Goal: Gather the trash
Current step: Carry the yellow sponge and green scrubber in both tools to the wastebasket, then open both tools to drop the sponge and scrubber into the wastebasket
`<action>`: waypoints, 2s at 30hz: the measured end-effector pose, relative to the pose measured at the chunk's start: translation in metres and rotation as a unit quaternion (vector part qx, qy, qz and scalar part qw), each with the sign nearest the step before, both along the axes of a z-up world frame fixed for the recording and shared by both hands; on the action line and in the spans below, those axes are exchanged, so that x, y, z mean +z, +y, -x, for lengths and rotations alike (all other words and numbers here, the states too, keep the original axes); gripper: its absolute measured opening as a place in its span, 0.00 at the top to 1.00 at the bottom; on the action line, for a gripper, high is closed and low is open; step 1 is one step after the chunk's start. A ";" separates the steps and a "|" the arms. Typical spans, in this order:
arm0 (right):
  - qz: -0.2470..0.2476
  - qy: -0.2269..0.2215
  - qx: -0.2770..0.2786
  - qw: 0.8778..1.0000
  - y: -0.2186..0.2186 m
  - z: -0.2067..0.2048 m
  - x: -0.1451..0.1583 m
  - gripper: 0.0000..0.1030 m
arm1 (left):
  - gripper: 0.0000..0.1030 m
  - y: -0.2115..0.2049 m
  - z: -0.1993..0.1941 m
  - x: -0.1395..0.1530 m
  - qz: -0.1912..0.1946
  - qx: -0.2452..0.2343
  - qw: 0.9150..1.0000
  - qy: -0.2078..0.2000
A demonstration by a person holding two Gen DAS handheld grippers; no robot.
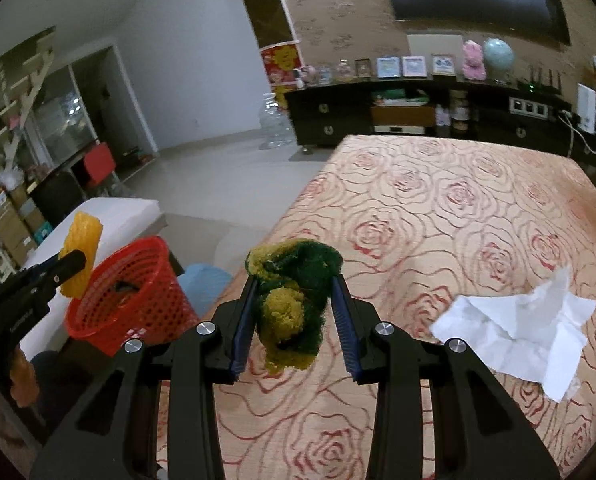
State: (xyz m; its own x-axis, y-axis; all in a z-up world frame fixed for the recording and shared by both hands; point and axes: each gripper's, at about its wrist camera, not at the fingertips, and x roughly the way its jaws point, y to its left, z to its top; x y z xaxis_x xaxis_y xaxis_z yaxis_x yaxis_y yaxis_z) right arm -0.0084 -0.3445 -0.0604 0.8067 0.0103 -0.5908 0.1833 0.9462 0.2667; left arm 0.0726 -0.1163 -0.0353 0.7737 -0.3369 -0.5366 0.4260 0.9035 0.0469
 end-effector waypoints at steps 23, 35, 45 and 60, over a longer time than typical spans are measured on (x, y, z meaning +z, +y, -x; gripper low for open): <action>-0.007 -0.006 0.147 0.989 0.105 -0.053 0.013 0.65 | 0.77 0.096 -0.054 -0.029 0.033 0.096 0.994 0.050; -0.022 0.003 0.214 0.977 0.153 -0.101 0.031 0.65 | 0.77 0.099 -0.061 -0.037 0.028 0.097 0.993 0.065; -0.046 0.028 0.232 0.971 0.166 -0.118 0.004 0.64 | 0.77 0.090 -0.063 -0.041 0.014 0.092 0.993 0.073; -0.060 0.039 0.254 0.965 0.180 -0.120 -0.005 0.48 | 0.49 0.100 -0.063 -0.040 0.032 0.099 0.992 0.075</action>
